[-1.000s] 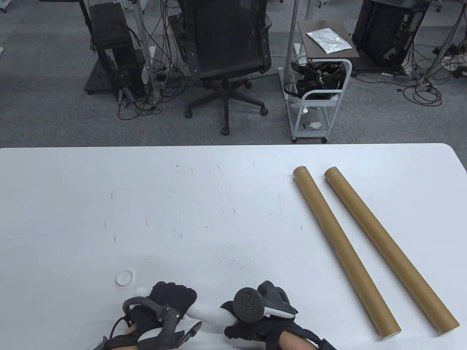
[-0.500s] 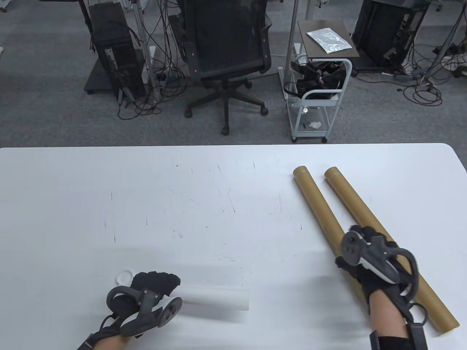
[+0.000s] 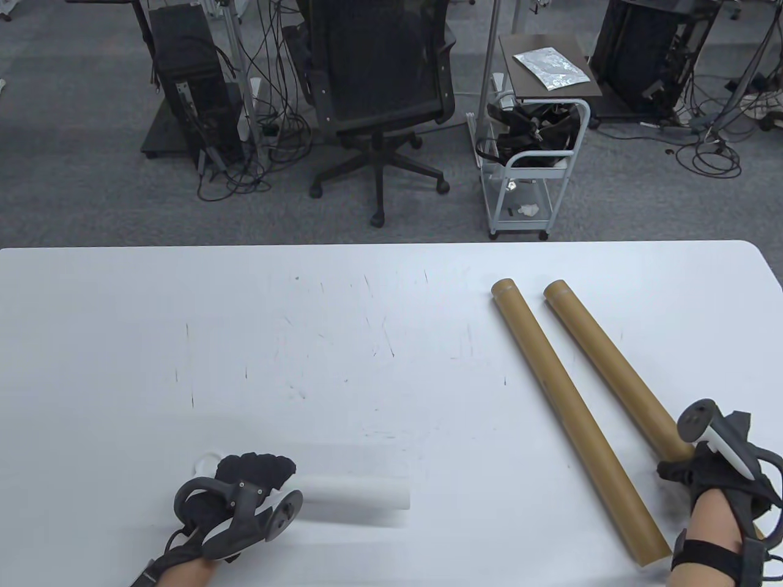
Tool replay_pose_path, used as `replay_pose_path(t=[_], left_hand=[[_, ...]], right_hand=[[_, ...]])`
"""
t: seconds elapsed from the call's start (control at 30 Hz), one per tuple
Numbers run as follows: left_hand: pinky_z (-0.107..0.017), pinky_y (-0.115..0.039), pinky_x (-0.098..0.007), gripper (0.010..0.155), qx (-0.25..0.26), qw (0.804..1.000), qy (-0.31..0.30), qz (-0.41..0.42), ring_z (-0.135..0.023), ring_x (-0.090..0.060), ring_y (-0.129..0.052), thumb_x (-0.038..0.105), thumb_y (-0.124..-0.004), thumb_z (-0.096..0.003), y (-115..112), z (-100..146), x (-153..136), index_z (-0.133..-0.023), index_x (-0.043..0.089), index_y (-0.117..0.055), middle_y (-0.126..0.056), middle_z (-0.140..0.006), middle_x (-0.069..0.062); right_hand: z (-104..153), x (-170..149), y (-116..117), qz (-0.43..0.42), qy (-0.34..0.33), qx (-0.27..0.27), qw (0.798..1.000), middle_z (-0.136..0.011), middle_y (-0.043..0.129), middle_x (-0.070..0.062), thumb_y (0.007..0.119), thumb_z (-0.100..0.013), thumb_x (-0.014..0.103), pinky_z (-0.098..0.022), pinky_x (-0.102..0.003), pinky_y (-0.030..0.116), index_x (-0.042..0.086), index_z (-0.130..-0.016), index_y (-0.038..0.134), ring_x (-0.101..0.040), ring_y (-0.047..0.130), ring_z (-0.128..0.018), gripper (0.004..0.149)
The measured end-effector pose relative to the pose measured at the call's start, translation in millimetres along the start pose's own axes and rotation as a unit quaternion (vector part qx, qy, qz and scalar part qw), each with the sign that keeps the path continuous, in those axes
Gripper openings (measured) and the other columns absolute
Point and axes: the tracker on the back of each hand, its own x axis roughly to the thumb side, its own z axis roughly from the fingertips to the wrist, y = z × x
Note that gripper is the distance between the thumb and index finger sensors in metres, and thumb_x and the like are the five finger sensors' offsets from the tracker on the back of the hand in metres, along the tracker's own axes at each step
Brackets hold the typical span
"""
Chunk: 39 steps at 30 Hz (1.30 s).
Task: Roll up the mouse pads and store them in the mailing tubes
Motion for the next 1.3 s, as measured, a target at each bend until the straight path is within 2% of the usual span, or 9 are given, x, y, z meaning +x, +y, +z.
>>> replay_pose_path(t=[0.13, 0.23, 0.33, 0.53, 0.7, 0.77, 0.9, 1.0, 1.3], left_hand=[[-0.053, -0.086, -0.031, 0.039, -0.004, 1.000, -0.023, 0.021, -0.049, -0.006, -0.099, 0.055, -0.082, -0.0370, -4.4, 3.6, 0.3, -0.070, 0.036, -0.077, -0.094, -0.056, 0.014], [-0.053, -0.086, -0.031, 0.039, -0.008, 1.000, -0.027, 0.008, -0.049, -0.006, -0.099, 0.055, -0.082, -0.0370, -7.3, 4.0, -1.0, -0.071, 0.036, -0.077, -0.094, -0.056, 0.014], [-0.053, -0.086, -0.031, 0.039, -0.009, 1.000, -0.025, 0.008, -0.049, -0.006, -0.099, 0.056, -0.082, -0.0370, -7.6, 0.9, -2.6, -0.071, 0.036, -0.077, -0.094, -0.057, 0.014], [-0.053, -0.086, -0.031, 0.039, 0.008, 1.000, 0.005, 0.001, -0.049, -0.006, -0.099, 0.056, -0.082, -0.0368, 0.1, 0.0, -14.8, -0.071, 0.036, -0.077, -0.094, -0.056, 0.014], [-0.054, -0.086, -0.031, 0.039, 0.006, 0.995, 0.099, 0.016, -0.049, -0.006, -0.099, 0.055, -0.082, -0.0372, 1.7, -6.3, -59.5, -0.071, 0.036, -0.077, -0.094, -0.056, 0.014], [-0.055, -0.085, -0.031, 0.039, -0.015, 0.987, 0.154, 0.030, -0.050, -0.006, -0.098, 0.055, -0.082, -0.0375, -8.7, -5.6, -88.6, -0.071, 0.037, -0.076, -0.093, -0.057, 0.014], [-0.055, -0.085, -0.032, 0.038, -0.063, 0.966, 0.246, 0.053, -0.051, -0.007, -0.098, 0.054, -0.082, -0.0387, -31.2, 6.1, -134.5, -0.072, 0.036, -0.076, -0.093, -0.058, 0.013], [-0.056, -0.085, -0.032, 0.038, -0.079, 0.961, 0.263, 0.043, -0.051, -0.006, -0.098, 0.054, -0.082, -0.0389, -38.1, 7.2, -140.8, -0.072, 0.036, -0.076, -0.093, -0.059, 0.013], [-0.054, -0.085, -0.031, 0.038, -0.033, 0.979, 0.201, 0.005, -0.050, -0.006, -0.098, 0.055, -0.082, -0.0379, -20.7, -1.6, -110.5, -0.071, 0.037, -0.076, -0.093, -0.057, 0.014]], right_hand=[[-16.0, 19.0, 2.9, 0.010, -0.006, -0.002, 1.000, -0.118, 0.036, -0.016, 0.076, -0.039, 0.057, -0.069, -0.065, 0.058, 0.016, -0.113, 0.019, -0.051, 0.052, -0.101, 0.103], [-17.3, 20.2, -7.0, 0.034, 0.004, -0.072, 0.997, -0.102, 0.069, -0.007, 0.080, -0.040, 0.050, -0.062, -0.048, 0.073, 0.018, -0.107, 0.053, -0.030, 0.081, -0.083, 0.080], [-10.8, 12.1, -14.9, 0.051, 0.025, -0.110, 0.992, -0.096, 0.075, -0.005, 0.084, -0.037, 0.050, -0.061, -0.049, 0.075, 0.020, -0.103, 0.059, -0.027, 0.086, -0.078, 0.077], [27.8, -7.2, -50.2, -0.011, 0.057, -0.224, 0.973, -0.098, 0.070, -0.006, 0.084, -0.039, 0.049, -0.064, -0.051, 0.073, 0.021, -0.104, 0.053, -0.027, 0.083, -0.080, 0.077], [87.6, 36.4, -70.1, -0.064, -0.055, -0.347, 0.934, -0.109, 0.056, -0.006, 0.083, -0.041, 0.047, -0.072, -0.055, 0.059, 0.025, -0.103, 0.043, -0.033, 0.067, -0.096, 0.077], [116.6, 63.5, -61.2, -0.065, -0.102, -0.399, 0.909, -0.112, 0.049, -0.006, 0.083, -0.041, 0.046, -0.074, -0.057, 0.053, 0.026, -0.103, 0.039, -0.034, 0.059, -0.101, 0.078], [175.6, 108.4, -40.6, 0.003, -0.208, -0.470, 0.858, -0.103, 0.063, 0.001, 0.084, -0.040, 0.047, -0.073, -0.054, 0.059, 0.032, -0.100, 0.042, -0.024, 0.074, -0.091, 0.075], [203.3, 126.9, -15.8, 0.069, -0.227, -0.532, 0.813, -0.099, 0.066, 0.004, 0.084, -0.040, 0.048, -0.072, -0.053, 0.061, 0.035, -0.099, 0.044, -0.022, 0.077, -0.087, 0.073], [199.6, 141.8, 2.7, 0.135, -0.256, -0.514, 0.808, -0.096, 0.071, 0.004, 0.082, -0.038, 0.051, -0.069, -0.051, 0.065, 0.035, -0.101, 0.047, -0.022, 0.081, -0.082, 0.074]])
